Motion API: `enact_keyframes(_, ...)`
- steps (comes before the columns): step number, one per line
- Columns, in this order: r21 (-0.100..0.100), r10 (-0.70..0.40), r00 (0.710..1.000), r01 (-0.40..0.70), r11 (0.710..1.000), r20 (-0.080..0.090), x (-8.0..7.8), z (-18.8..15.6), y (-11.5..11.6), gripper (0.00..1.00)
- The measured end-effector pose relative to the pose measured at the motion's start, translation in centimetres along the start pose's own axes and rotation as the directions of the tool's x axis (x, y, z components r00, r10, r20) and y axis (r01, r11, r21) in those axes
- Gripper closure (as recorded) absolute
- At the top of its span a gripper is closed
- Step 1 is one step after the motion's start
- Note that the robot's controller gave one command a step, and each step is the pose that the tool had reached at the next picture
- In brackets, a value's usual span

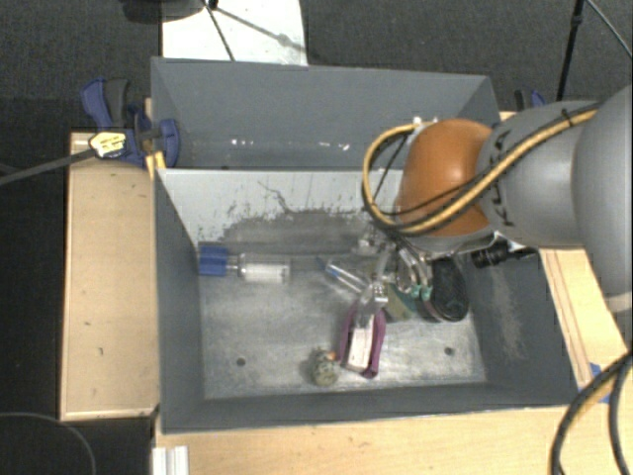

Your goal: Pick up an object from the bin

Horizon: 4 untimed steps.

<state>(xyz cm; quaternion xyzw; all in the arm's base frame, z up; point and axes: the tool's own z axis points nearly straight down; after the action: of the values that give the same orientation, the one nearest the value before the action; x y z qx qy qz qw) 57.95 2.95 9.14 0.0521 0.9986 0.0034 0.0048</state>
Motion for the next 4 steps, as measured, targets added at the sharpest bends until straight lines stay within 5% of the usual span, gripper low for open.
enact_keyframes(1,-0.001,0.004,1.0,-0.004,1.0,-0.016,0.3,0.2,0.1,1.0)
enact_keyframes(2,0.005,0.04,0.999,-0.04,0.999,0.003,-1.0,-11.9,0.1,1.0)
enact_keyframes(3,0.006,0.04,0.999,-0.04,0.999,-0.006,-0.8,-11.4,0.1,0.0)
enact_keyframes(4,0.006,-0.127,0.992,0.127,0.992,-0.011,0.4,-11.7,1.7,0.0)
